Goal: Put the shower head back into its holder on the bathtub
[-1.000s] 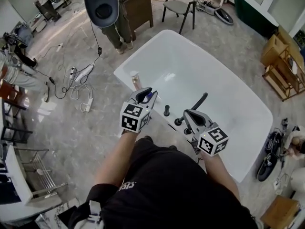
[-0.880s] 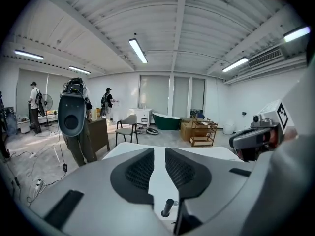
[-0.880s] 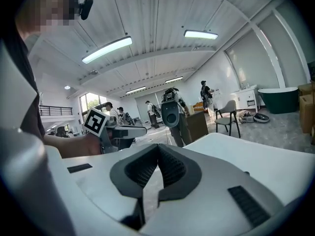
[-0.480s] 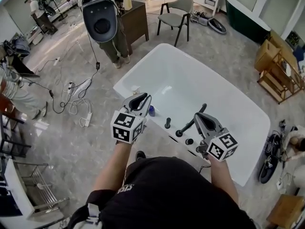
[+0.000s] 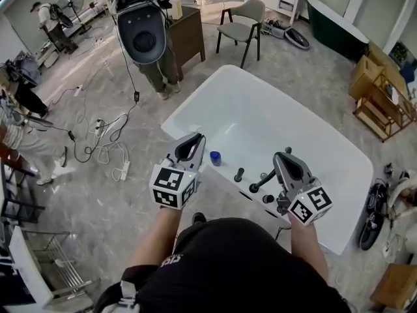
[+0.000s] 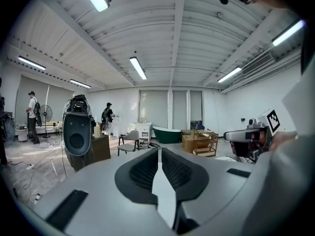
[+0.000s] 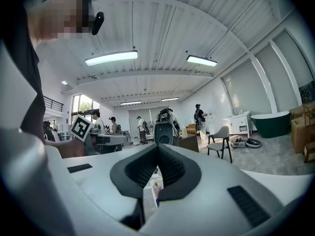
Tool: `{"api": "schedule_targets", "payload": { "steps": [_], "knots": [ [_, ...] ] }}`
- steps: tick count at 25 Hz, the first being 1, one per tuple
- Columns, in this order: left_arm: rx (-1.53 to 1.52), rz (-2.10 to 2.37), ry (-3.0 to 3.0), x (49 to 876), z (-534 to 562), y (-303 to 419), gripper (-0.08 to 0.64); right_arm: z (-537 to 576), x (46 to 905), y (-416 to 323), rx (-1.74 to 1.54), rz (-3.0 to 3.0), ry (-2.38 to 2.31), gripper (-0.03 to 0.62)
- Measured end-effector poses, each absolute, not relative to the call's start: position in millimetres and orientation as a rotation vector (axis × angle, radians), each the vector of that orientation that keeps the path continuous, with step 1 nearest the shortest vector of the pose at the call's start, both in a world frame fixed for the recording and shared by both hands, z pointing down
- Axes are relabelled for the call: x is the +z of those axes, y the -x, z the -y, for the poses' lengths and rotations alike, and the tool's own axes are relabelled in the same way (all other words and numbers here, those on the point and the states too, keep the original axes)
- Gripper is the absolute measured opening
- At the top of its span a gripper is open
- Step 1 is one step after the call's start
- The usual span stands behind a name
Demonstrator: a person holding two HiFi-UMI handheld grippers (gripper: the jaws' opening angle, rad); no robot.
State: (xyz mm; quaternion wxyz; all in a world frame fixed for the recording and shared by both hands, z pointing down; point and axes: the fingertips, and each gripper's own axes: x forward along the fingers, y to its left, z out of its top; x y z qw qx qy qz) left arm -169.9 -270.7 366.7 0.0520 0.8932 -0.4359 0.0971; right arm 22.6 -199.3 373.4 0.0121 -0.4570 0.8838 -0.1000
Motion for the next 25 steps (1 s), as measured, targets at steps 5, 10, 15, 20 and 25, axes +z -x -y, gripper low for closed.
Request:
{"api": "schedule_targets", "payload": {
  "steps": [5,10,15,20,25],
  "knots": [
    [0.336,1.337,-2.719,377,274,186,0.037,201,376,-18,-0.297,-2.775,1.409,0.012],
    [0.348,1.326,-2.679,392,279,194,0.037,205,382,-16,-0.312,-2.752,1.464,0.012],
    [0.364,1.289,-2.69,397,293,185,0.037,209,386,-16,-0.346,-2.733,1.507,0.011],
    [0.322,1.275,-2.679,392,314,181,0.037,229,362,-1,-0.227,-2.725,1.479,0.011],
    [0.325,1.262,-2.704,385,313,171,0.036,230,348,12,-0.174,-2.739,1.435,0.012]
  ]
}}
